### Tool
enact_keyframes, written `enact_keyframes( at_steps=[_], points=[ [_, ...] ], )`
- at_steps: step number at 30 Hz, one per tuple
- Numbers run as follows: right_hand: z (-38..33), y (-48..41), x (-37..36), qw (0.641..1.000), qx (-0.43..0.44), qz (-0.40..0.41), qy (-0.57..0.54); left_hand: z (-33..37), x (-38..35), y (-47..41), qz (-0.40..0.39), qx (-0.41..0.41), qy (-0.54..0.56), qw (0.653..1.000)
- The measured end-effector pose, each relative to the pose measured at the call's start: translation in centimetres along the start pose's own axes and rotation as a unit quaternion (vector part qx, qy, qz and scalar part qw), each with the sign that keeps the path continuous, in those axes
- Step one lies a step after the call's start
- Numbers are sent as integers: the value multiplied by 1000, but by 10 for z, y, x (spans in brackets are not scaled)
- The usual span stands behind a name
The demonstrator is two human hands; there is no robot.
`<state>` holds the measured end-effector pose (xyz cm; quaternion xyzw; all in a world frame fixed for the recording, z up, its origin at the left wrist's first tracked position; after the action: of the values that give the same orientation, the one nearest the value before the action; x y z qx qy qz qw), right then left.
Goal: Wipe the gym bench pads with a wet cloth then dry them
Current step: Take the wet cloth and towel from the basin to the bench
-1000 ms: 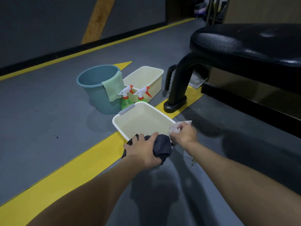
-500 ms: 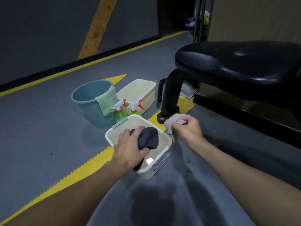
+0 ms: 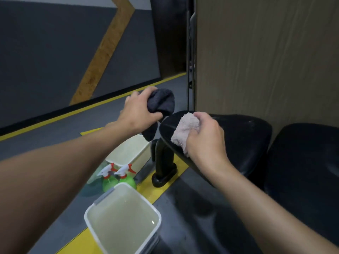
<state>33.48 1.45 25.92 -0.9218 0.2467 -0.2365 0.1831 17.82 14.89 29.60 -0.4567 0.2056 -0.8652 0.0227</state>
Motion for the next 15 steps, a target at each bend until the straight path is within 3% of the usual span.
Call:
enact_keyframes(
  at_steps=[5, 9, 12, 15],
  points=[
    [-2, -42, 47, 999, -28, -25, 2, 52, -23, -16, -54, 2, -35, 998],
    [3, -66, 59, 998, -24, -44, -26, 54, -58, -25, -102, -2, -66, 993],
    [16, -74, 63, 992, -83, -39, -84, 57, -73, -38, -121, -19, -84, 989],
    [24, -81, 63, 992, -89, -43, -79, 62, -83, -54, -160, -44, -112, 980]
  ],
)
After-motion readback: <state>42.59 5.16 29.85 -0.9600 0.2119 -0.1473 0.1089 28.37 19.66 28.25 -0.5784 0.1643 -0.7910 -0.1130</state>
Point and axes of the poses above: each hand's wrist, its own y-axis away from the middle knuckle, its own x-axis out of the back of the hand, z = x × y, the point moved 5 cm from there along -y, towards the middle knuckle, and after that the axes turned 9 degrees about x, right-handed, at the moved point
